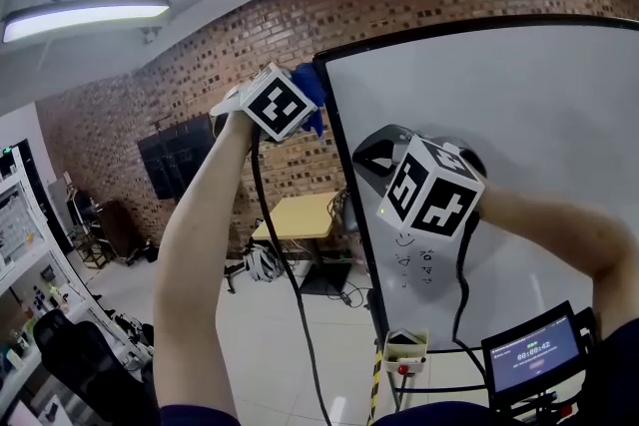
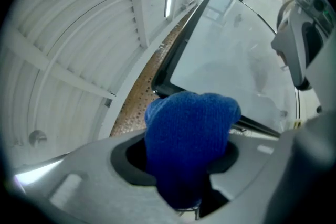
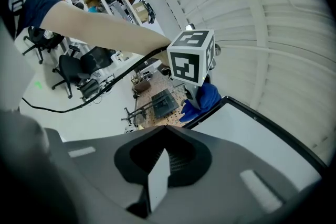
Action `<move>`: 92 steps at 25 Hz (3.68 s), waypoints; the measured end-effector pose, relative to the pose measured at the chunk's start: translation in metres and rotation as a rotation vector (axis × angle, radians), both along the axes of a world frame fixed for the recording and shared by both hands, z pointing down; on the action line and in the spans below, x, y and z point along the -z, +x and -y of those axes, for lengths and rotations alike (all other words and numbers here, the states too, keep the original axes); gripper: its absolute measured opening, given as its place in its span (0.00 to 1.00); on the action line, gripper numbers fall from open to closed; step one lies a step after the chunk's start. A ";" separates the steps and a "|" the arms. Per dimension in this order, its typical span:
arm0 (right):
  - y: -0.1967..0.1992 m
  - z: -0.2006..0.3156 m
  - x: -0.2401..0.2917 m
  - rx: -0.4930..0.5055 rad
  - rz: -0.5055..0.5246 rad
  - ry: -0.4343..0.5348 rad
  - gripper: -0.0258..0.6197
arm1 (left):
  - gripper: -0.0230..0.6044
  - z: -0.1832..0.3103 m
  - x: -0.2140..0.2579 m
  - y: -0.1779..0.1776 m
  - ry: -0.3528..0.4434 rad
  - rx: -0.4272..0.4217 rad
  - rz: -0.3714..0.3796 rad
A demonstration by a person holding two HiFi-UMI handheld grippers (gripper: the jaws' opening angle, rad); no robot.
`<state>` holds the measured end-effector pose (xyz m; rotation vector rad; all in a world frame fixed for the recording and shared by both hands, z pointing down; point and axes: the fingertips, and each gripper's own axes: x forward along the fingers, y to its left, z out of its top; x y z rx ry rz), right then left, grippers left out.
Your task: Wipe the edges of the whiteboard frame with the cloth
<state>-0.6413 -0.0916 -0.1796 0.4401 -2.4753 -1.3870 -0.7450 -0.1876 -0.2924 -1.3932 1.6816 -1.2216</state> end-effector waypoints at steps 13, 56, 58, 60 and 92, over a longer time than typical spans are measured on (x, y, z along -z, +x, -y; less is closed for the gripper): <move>0.010 0.005 0.006 -0.008 0.004 0.020 0.05 | 0.37 -0.011 0.047 0.013 0.020 0.038 0.170; 0.149 0.050 0.016 0.041 0.270 -0.160 0.05 | 0.35 0.016 0.070 0.187 -0.191 -0.128 0.539; 0.162 0.049 0.022 0.029 0.274 -0.154 0.05 | 0.35 0.016 0.072 0.202 -0.197 -0.136 0.536; 0.172 0.049 0.023 0.022 0.280 -0.153 0.05 | 0.35 0.018 0.072 0.212 -0.198 -0.134 0.547; 0.362 0.085 -0.012 -0.119 0.336 -0.209 0.05 | 0.34 0.065 0.075 0.388 -0.225 -0.169 0.587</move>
